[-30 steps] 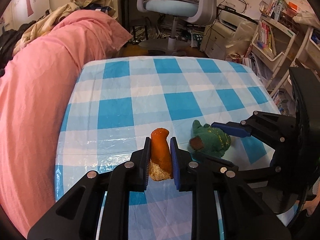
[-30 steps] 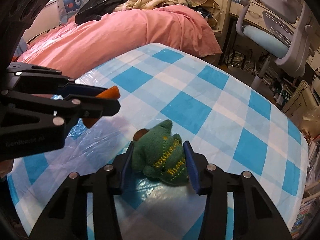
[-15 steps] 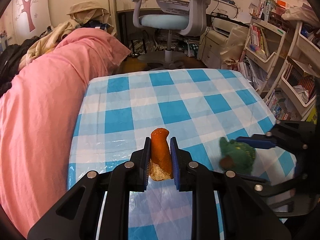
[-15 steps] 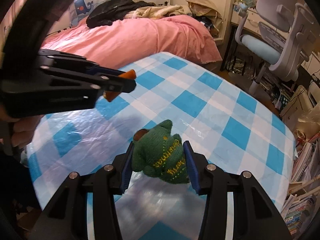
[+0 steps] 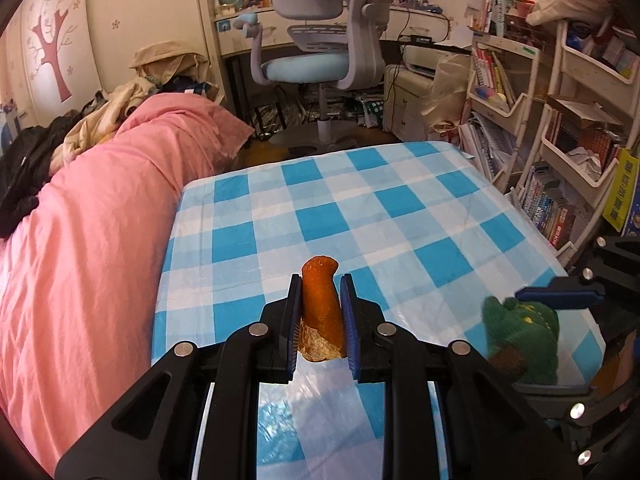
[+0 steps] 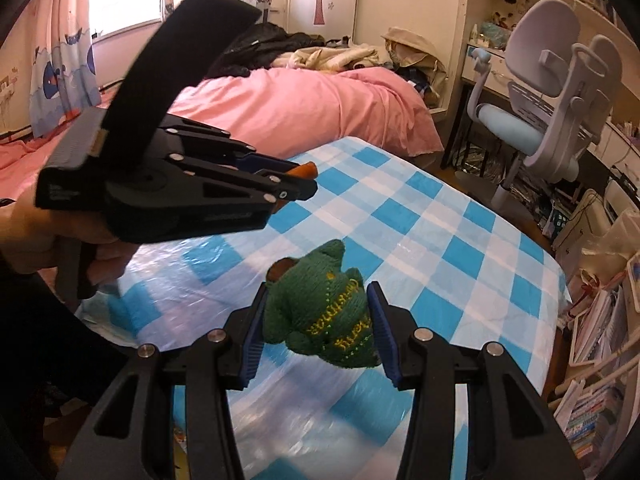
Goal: Collect trash
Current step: 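Lift the green toy with right tool while left tool lifts the sausage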
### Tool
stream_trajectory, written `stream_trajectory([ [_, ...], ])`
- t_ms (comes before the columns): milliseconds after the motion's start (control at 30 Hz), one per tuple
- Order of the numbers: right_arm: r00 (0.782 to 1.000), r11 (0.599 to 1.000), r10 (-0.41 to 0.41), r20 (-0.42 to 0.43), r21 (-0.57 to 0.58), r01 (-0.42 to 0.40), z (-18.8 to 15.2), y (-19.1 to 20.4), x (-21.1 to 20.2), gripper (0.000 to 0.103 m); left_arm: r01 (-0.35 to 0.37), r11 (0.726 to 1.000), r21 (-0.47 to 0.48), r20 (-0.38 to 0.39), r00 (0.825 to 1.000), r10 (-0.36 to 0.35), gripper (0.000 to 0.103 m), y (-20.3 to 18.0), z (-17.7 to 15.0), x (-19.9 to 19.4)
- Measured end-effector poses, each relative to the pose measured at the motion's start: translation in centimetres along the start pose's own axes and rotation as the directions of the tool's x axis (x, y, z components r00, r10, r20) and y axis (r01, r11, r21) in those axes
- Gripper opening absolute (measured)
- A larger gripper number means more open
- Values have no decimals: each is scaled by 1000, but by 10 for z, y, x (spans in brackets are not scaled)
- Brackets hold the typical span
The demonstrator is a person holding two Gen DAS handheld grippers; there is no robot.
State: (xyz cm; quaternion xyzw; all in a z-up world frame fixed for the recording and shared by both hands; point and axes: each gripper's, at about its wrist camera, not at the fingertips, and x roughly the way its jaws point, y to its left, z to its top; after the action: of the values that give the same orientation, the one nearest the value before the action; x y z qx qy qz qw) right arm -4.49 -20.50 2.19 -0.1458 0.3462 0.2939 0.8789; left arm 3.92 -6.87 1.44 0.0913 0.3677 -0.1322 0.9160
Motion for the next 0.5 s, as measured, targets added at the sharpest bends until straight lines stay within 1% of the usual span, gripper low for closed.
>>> stream_trajectory([
  [233, 999, 999, 13, 30, 34, -14, -14, 12, -21, 48, 5, 1000, 4, 16, 1000, -5, 18, -11, -16, -28],
  [367, 998, 999, 45, 39, 14, -45, -18, 26, -27, 48, -13, 1000, 7, 22, 1000, 12, 18, -11, -31, -44],
  [500, 996, 997, 80, 28, -10, -79, -24, 41, -28, 48, -23, 1000, -22, 17, 1000, 23, 18, -3, -48, -58],
])
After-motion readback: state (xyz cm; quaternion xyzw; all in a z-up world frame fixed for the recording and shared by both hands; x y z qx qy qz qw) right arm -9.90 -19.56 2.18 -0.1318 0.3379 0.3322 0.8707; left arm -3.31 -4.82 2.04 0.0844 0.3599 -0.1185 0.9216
